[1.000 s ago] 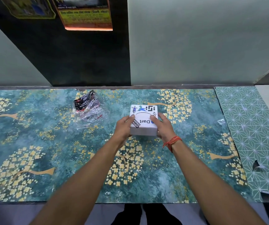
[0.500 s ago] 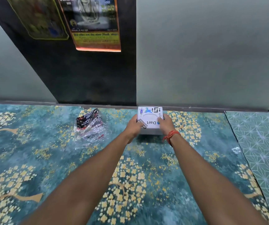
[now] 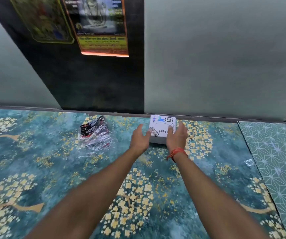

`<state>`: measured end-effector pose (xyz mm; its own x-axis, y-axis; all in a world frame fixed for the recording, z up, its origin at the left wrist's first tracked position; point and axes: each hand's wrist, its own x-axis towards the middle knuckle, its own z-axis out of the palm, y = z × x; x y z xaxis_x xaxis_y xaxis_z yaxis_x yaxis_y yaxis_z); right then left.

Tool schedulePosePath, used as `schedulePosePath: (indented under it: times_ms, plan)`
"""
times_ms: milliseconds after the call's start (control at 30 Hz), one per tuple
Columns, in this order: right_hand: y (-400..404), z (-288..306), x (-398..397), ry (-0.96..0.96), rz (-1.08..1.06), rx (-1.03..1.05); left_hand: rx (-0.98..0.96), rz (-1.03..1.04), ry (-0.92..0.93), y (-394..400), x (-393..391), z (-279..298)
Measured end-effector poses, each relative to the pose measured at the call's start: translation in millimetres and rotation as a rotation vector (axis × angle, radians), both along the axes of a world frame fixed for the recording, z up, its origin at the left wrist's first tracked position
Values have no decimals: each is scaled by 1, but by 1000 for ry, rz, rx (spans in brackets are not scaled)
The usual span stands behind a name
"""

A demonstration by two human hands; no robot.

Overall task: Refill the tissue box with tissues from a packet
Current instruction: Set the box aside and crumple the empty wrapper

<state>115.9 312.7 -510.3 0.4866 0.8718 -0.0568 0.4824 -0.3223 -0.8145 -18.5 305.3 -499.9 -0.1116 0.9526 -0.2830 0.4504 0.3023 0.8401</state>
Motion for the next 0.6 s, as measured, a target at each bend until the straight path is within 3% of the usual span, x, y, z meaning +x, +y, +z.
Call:
schedulePosePath:
  times_ms: [67,100,200,267,333,400,600]
  plan:
    - [-14,16,-30,-98,17,229,263,184,11,-27,-21,12]
    - [-18,25,-51,-51,103,282,404,303,25,-38,-37,18]
    - [-12,42,-114,195,370,162,578,721,157,-43,-100,27]
    - [6,40,-146,282,410,29,404,885,203,-28,-148,28]
    - [26,23,-165,291,399,-137,30,831,203,-12,-196,11]
    - [37,2,-176,254,451,-298,-224,736,15,-4,-231,-12]
    - [2,-5,-162,375,413,-386,-377,455,-155,-38,-234,-10]
